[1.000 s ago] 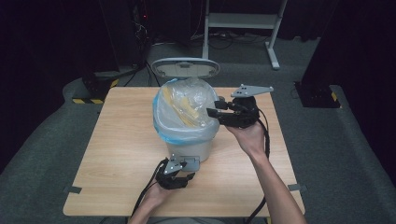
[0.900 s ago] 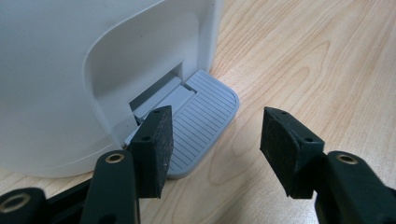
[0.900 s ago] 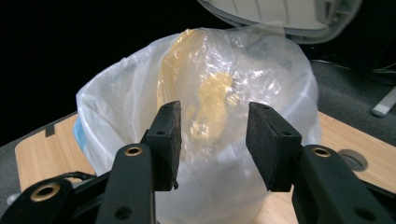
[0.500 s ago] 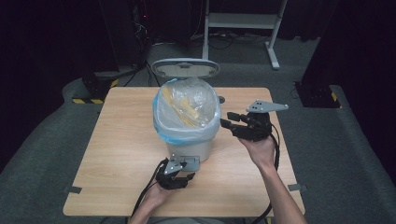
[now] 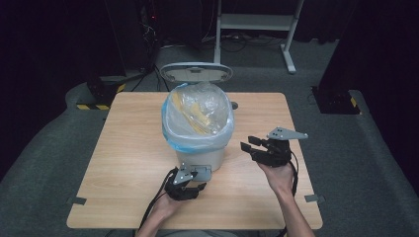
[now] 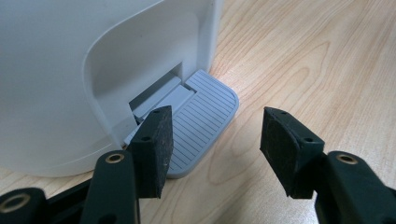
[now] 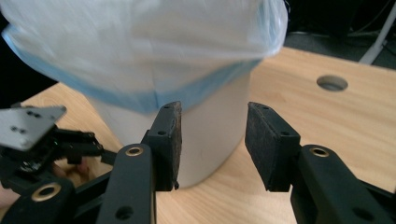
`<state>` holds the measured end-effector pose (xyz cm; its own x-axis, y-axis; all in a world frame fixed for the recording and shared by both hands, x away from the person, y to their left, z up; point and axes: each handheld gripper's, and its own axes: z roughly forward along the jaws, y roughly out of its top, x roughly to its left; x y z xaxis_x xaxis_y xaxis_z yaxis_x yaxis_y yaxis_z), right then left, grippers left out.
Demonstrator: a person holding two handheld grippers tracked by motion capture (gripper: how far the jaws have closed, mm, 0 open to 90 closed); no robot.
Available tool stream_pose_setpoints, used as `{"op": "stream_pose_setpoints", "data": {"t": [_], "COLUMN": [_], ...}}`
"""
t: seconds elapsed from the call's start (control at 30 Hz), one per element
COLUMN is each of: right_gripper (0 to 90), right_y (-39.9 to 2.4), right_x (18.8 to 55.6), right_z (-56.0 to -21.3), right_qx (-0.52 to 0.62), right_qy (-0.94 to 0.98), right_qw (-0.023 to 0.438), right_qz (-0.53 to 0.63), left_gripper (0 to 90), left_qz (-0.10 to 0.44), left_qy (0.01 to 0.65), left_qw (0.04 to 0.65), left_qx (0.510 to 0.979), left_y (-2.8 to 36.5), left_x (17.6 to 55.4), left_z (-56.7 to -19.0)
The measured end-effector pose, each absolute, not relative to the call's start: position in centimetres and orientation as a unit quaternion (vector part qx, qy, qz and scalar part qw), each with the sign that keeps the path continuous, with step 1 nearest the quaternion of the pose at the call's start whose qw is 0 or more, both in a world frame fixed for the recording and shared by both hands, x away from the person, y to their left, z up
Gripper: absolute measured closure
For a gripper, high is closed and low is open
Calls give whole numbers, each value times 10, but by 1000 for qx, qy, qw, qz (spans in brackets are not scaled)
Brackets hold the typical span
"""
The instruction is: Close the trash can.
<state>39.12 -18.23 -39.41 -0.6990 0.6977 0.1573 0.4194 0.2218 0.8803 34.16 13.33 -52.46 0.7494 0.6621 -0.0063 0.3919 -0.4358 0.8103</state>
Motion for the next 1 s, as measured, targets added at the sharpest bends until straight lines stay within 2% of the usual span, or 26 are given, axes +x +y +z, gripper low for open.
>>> {"op": "stream_pose_setpoints", "data": {"t": [0.33,1.0], "right_gripper": [558,494], "right_y": [-191,-198], "right_x": [384,382], "right_z": [-429,-498], "right_qx": [387,443], "right_qy": [764,776], "right_qw": [137,147], "right_qz": [497,424], "left_gripper": [438,438], "left_qz": [159,161], "left_qy": [316,315], "left_qw": [426,426], "left_qx": [833,833], "left_y": [133,133], "left_x": [341,341], "left_z": [-525,-525]}}
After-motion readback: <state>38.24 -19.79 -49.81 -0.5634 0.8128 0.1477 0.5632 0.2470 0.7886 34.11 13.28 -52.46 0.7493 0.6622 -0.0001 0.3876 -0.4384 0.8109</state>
